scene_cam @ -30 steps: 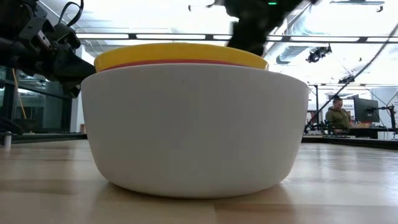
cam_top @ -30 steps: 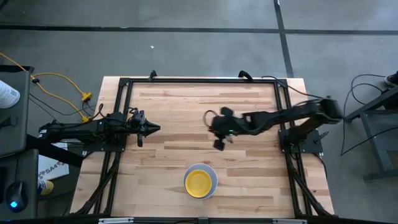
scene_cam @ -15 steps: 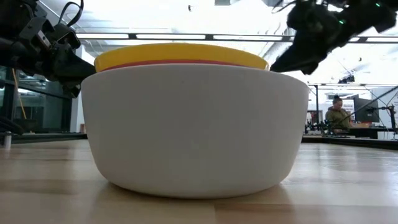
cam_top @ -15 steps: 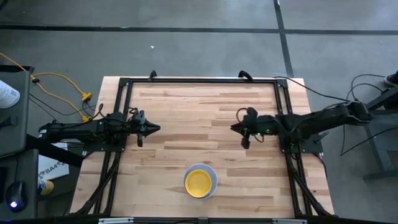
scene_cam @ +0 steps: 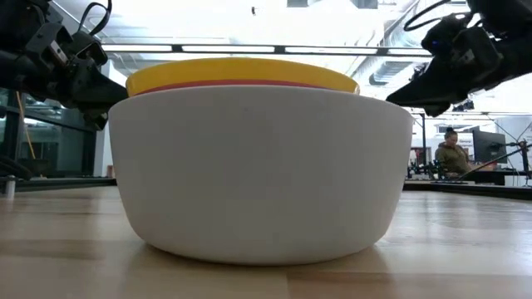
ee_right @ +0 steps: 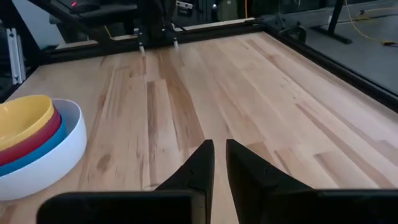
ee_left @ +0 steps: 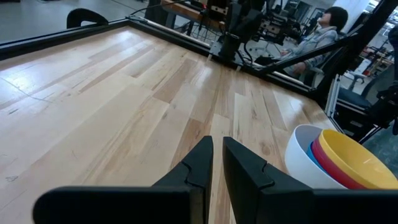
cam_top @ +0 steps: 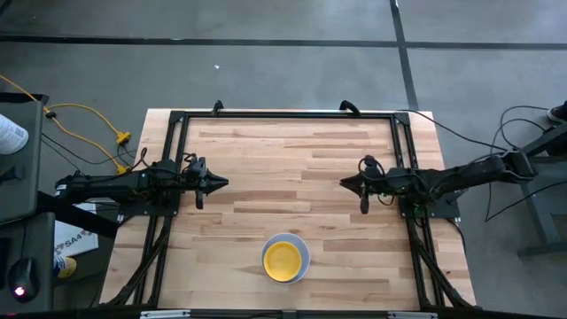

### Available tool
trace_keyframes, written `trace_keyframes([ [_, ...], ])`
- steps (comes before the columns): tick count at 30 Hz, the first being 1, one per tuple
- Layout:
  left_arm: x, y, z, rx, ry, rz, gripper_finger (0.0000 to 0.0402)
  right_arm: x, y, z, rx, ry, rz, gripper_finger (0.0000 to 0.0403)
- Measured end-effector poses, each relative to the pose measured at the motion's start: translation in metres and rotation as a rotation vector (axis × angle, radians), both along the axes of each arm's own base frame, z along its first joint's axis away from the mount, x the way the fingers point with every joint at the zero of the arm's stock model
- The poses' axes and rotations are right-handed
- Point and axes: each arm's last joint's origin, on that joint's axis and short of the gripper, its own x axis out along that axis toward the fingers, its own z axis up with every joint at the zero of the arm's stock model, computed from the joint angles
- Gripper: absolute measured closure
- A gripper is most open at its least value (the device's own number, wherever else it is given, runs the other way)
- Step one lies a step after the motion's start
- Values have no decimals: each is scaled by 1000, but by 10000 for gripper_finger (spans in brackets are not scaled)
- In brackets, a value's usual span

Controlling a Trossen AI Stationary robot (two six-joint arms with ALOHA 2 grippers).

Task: Nest bowls inside each other
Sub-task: Return to Home Position

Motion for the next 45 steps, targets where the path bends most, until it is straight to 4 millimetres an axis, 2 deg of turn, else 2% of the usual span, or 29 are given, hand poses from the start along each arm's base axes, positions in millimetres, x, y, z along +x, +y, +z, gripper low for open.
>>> trace_keyframes([
  [15, 0, 0, 0, 0, 0, 0, 364, -23, -2, -11, -6, -107, 7, 367],
  [31, 0, 0, 0, 0, 0, 0, 364, -35, -1, -18, 14, -198, 66, 367],
  [37, 0, 0, 0, 0, 0, 0, 364, -37, 0, -18, 7, -198, 99, 367],
  [45, 0, 0, 0, 0, 0, 0, 364, -42, 0, -26, -2, -114, 120, 367],
])
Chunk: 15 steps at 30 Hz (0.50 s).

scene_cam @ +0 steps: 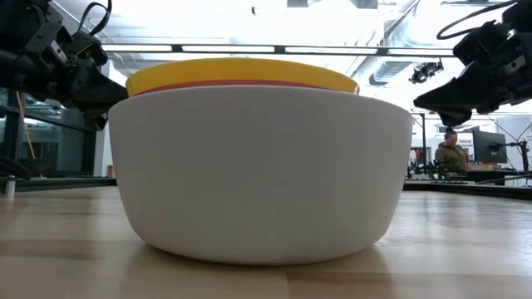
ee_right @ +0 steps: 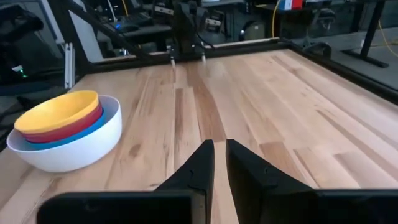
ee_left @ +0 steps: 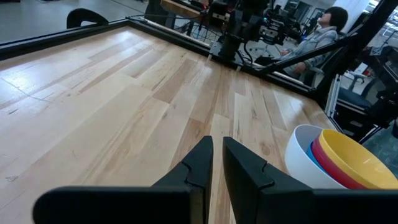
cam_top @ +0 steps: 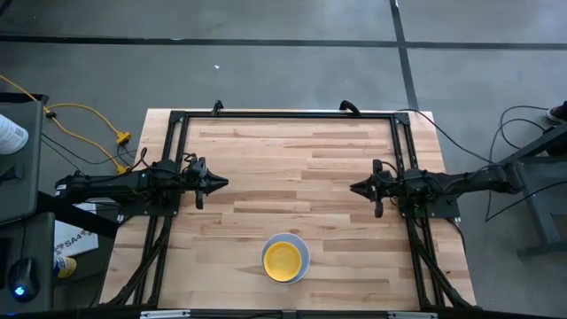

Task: Nest bowls inside each other
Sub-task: Return to Home Position

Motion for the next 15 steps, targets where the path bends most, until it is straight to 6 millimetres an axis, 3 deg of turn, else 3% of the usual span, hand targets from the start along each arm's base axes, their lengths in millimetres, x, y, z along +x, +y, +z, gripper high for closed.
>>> trace_keyframes([
  [6, 0, 0, 0, 0, 0, 0, 364, -2, 0, 1, 0, -9, 4, 367],
  [15, 0, 0, 0, 0, -1, 0, 364, -3, 4, -3, 75, 28, 142, 367],
])
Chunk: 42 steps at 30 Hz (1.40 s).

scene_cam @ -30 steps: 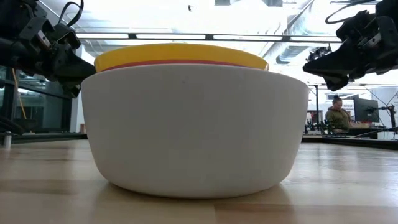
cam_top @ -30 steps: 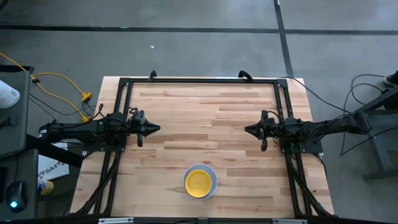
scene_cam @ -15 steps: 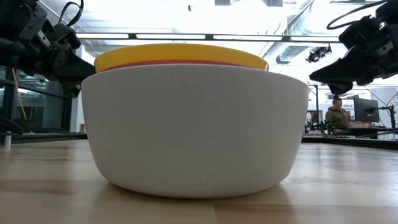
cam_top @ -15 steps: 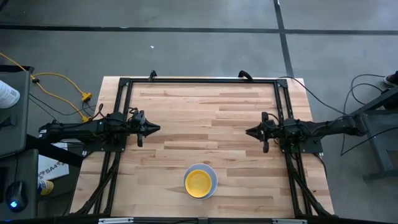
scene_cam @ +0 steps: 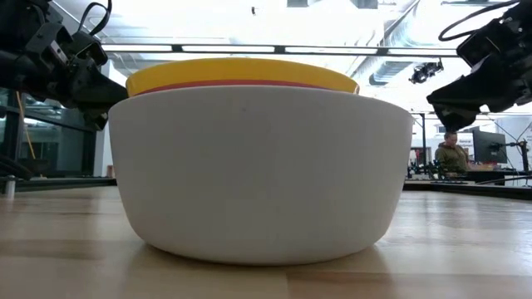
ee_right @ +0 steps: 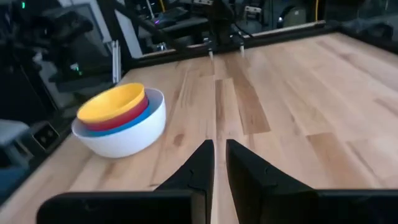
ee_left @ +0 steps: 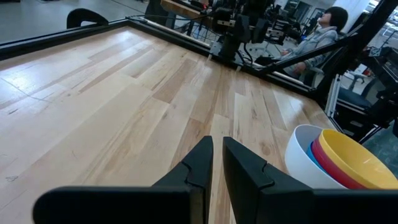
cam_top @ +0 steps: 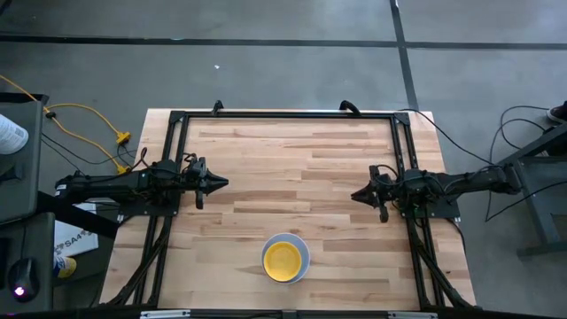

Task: Nest bowls inside each other
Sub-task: Return to Home Position

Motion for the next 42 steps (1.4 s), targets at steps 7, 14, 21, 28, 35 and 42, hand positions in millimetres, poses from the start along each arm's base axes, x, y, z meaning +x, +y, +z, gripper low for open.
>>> trace_keyframes([
  [7, 0, 0, 0, 0, 0, 0, 364, 0, 0, 0, 121, 12, -22, 367],
  [14, 0, 0, 0, 0, 1, 0, 364, 0, 0, -1, 147, 18, -13, 367],
  [21, 0, 0, 0, 0, 0, 0, 364, 0, 0, -1, 154, 19, -13, 367],
  [28, 0, 0, 0, 0, 0, 0, 364, 0, 1, -1, 146, 17, -10, 367],
  [35, 0, 0, 0, 0, 1, 0, 364, 0, 1, 0, 148, 15, -9, 367],
  [42, 0, 0, 0, 0, 1, 0, 364, 0, 1, 0, 147, 14, -8, 367],
])
